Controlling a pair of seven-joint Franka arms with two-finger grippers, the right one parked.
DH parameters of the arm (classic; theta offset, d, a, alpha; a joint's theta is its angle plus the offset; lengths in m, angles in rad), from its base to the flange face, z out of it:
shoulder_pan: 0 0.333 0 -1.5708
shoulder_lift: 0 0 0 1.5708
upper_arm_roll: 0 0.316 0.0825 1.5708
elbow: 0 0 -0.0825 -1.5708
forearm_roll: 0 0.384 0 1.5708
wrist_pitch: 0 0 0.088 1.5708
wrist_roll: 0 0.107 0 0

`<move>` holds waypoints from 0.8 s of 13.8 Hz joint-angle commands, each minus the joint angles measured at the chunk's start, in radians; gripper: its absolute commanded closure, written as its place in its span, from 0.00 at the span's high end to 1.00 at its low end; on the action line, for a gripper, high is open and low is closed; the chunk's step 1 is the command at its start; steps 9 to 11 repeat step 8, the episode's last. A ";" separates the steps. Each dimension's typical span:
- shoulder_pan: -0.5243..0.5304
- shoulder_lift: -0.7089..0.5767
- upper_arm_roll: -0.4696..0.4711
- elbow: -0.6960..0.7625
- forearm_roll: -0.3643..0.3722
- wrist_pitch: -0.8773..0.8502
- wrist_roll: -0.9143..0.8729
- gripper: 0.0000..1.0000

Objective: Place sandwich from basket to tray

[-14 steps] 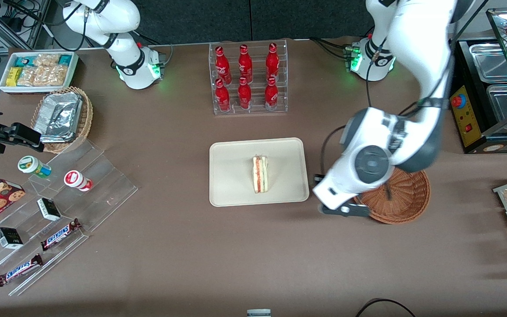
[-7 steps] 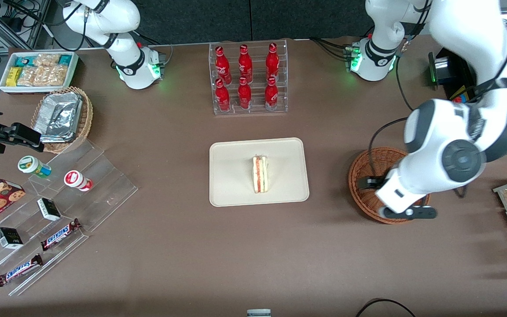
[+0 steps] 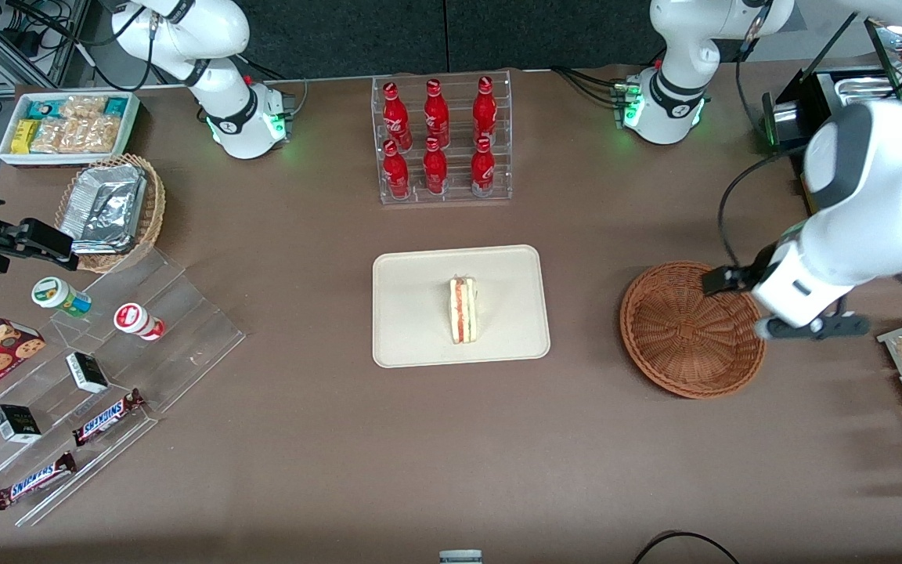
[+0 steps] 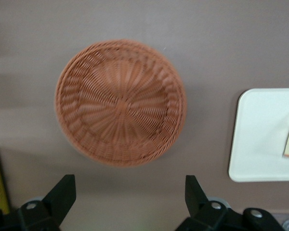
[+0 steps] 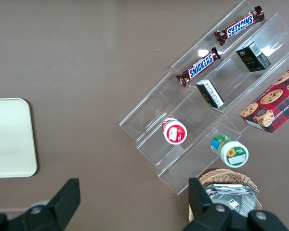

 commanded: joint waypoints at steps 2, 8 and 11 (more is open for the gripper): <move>0.046 -0.100 -0.017 -0.016 0.007 -0.107 0.020 1.00; 0.087 -0.182 -0.023 -0.002 0.005 -0.189 0.075 1.00; 0.087 -0.182 -0.023 -0.002 0.005 -0.189 0.075 1.00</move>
